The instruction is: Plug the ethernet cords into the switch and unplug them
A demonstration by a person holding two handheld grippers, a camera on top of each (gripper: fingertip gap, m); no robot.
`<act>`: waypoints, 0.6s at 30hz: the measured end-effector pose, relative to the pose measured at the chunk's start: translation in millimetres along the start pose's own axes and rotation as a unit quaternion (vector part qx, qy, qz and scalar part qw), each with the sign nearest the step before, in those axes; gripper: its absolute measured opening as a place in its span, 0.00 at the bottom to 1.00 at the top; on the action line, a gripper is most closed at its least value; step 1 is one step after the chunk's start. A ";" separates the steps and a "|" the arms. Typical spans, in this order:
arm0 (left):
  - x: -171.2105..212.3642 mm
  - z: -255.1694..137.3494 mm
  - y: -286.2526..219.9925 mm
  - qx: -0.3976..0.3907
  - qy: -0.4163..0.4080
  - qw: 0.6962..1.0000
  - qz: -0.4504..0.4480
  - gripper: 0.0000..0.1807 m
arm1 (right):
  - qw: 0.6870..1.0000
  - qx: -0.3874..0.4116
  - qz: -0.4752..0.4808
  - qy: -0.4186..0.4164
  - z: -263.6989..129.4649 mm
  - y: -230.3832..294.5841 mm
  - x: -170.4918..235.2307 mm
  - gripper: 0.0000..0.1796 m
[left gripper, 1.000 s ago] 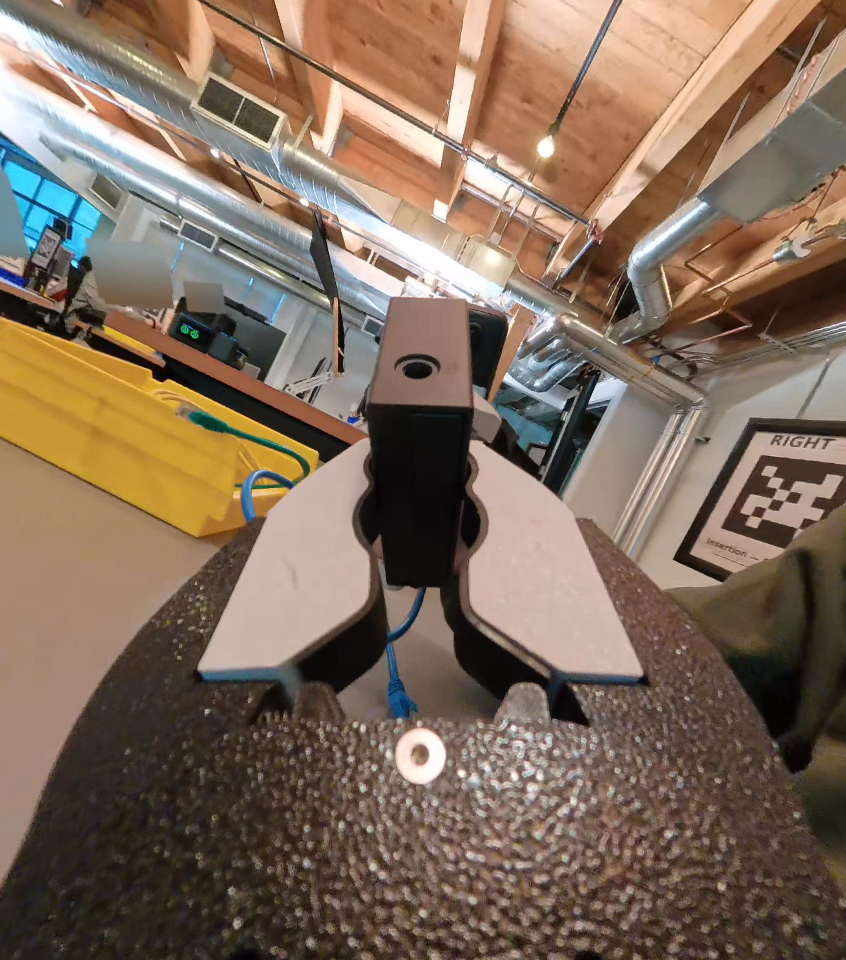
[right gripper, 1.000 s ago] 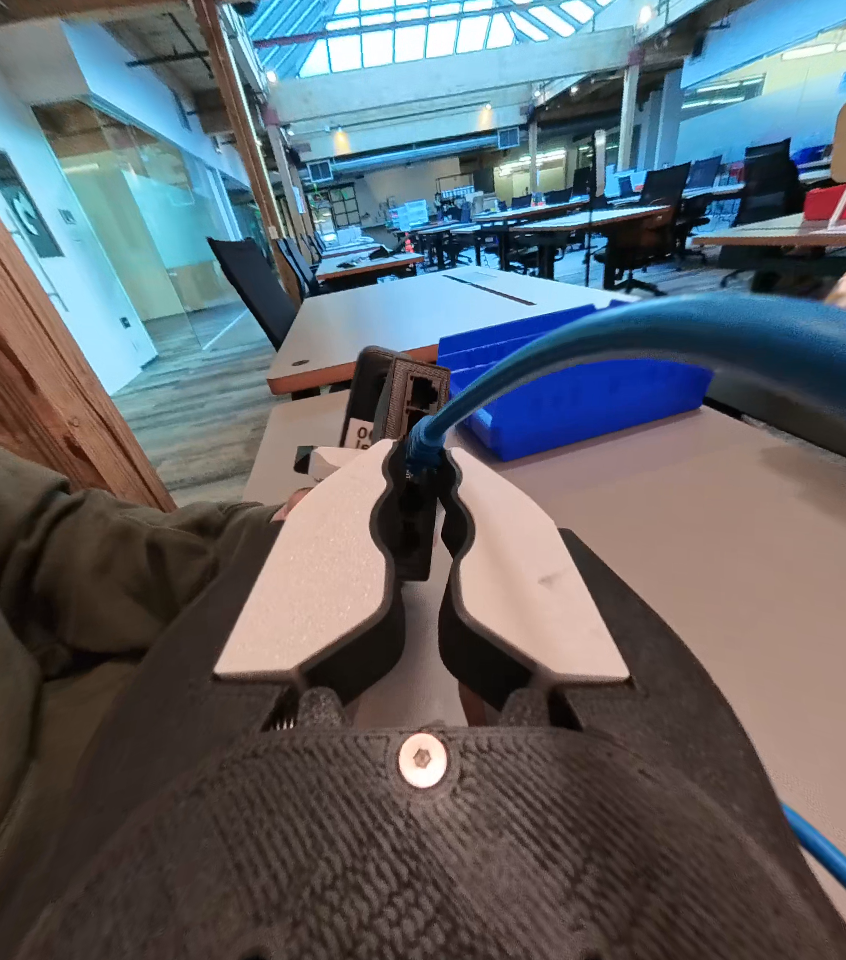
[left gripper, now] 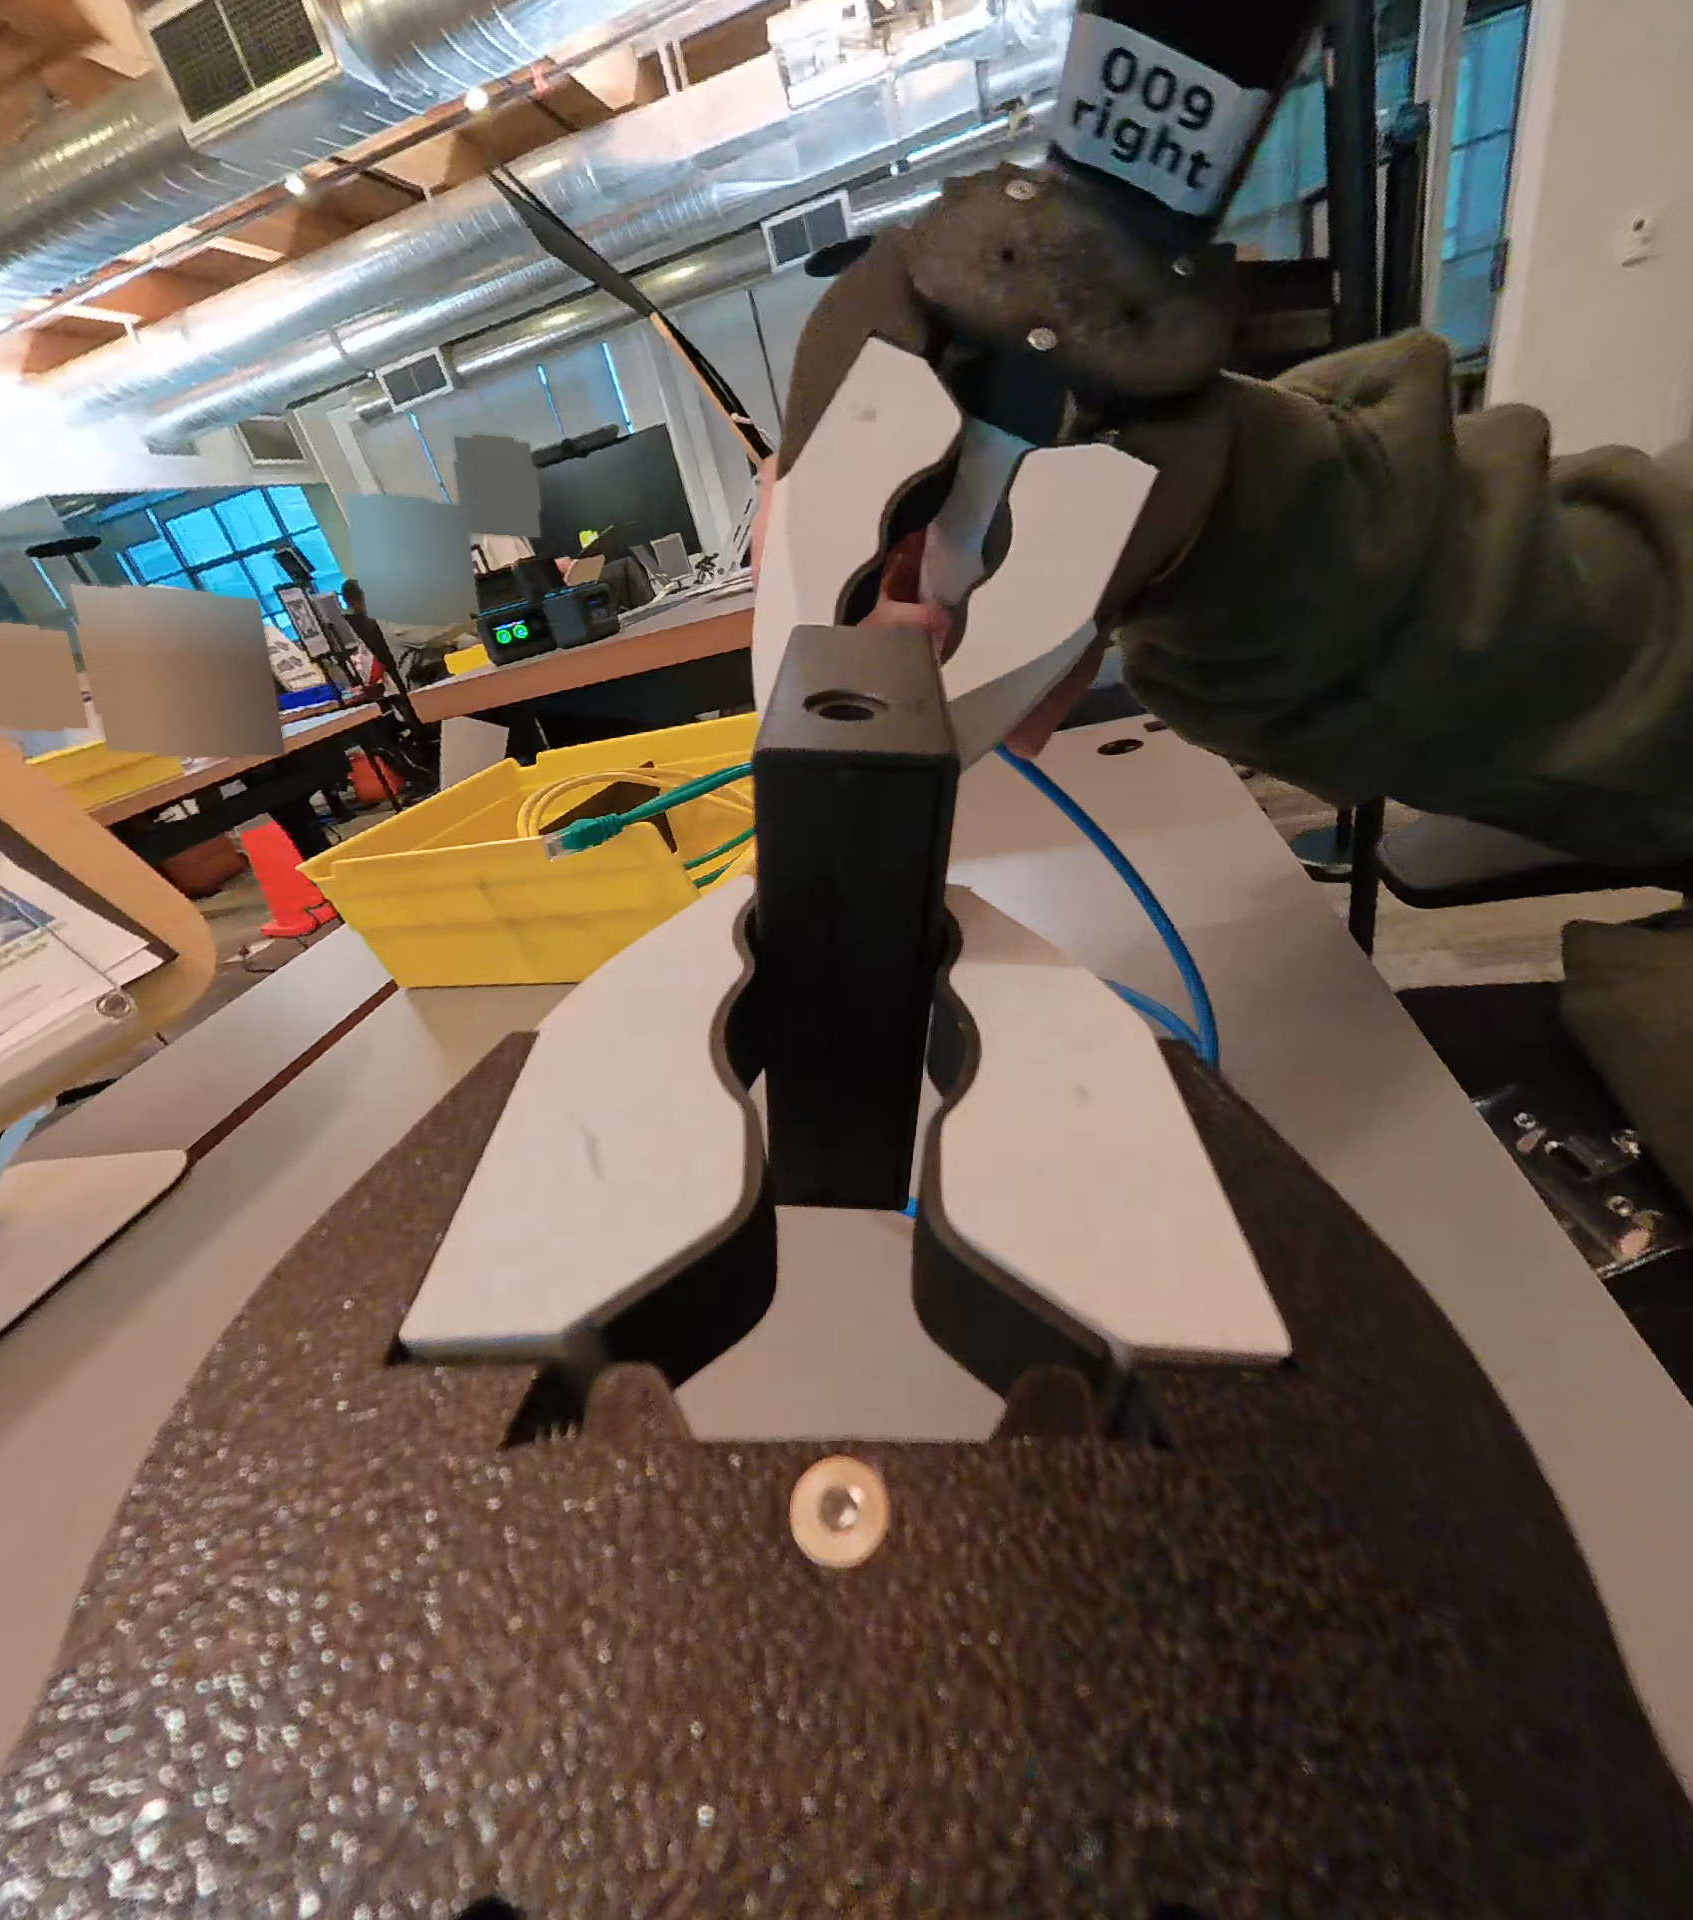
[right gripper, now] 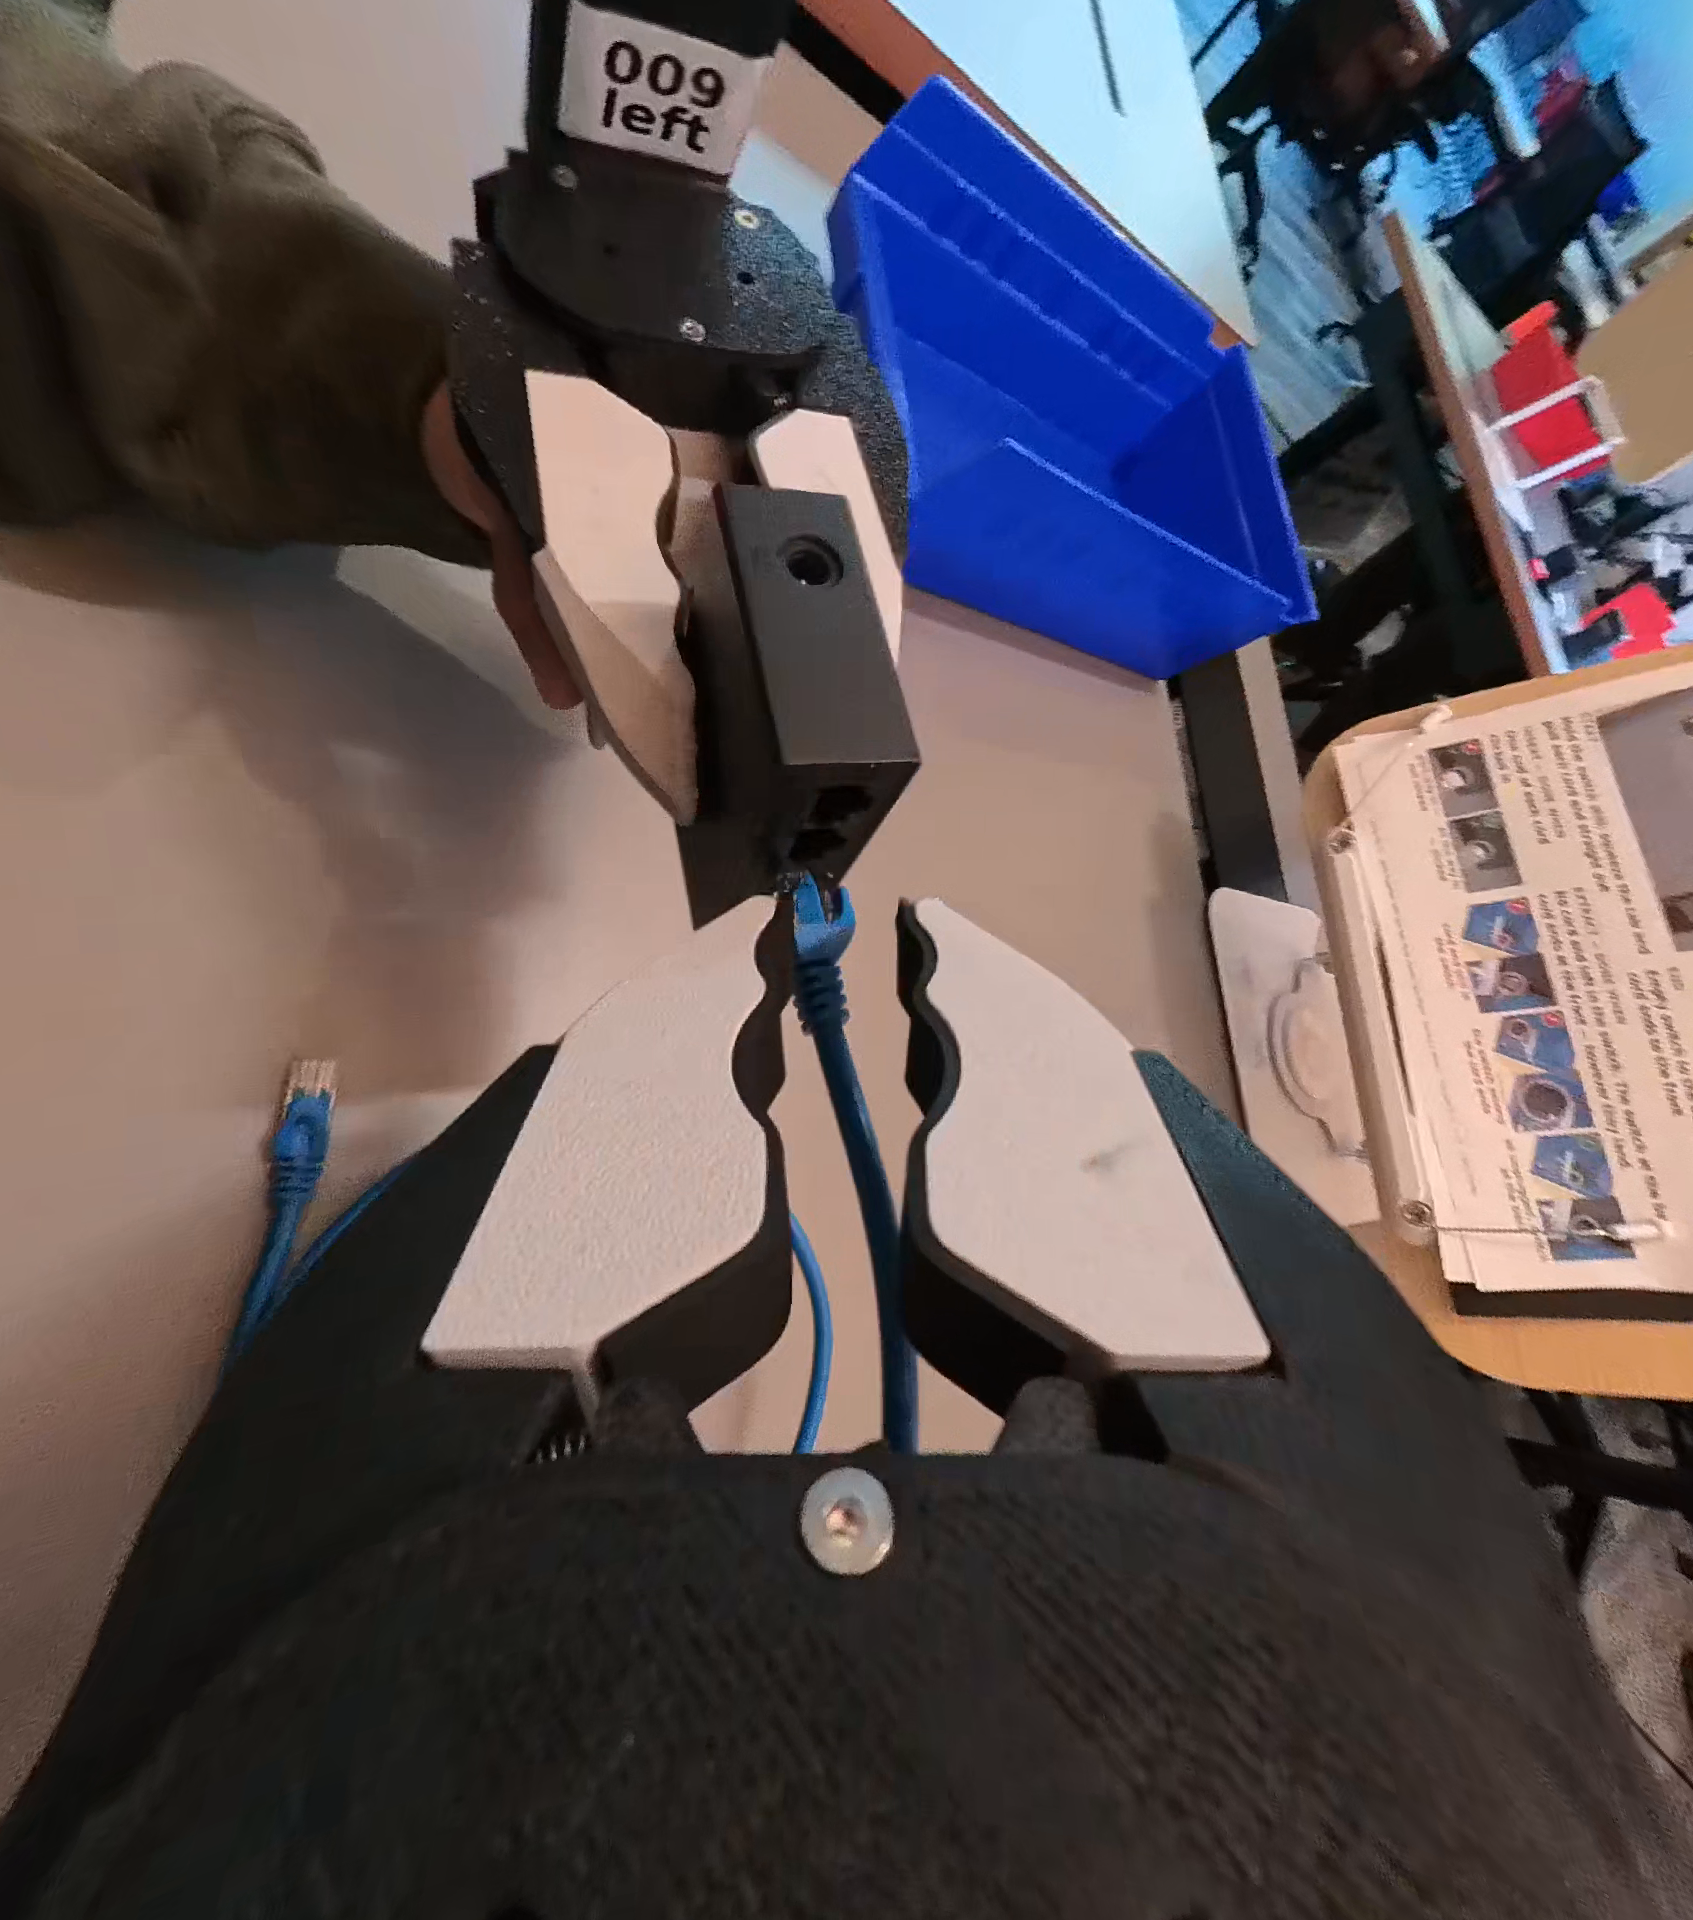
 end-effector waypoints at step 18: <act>-2.5 4.4 -4.3 -0.024 0.036 0.998 0.055 0.15 | 0.996 0.052 -0.065 0.023 9.6 10.7 10.7 0.09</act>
Point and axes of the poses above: each gripper's, where its closed fingertips meet, z out along the fingers, x out of its underside, y = z × x across the jaws, the point moved 2 cm from there along -z, back along the fingers, and after that the axes turned 12 degrees about y, right-handed, at the moved point
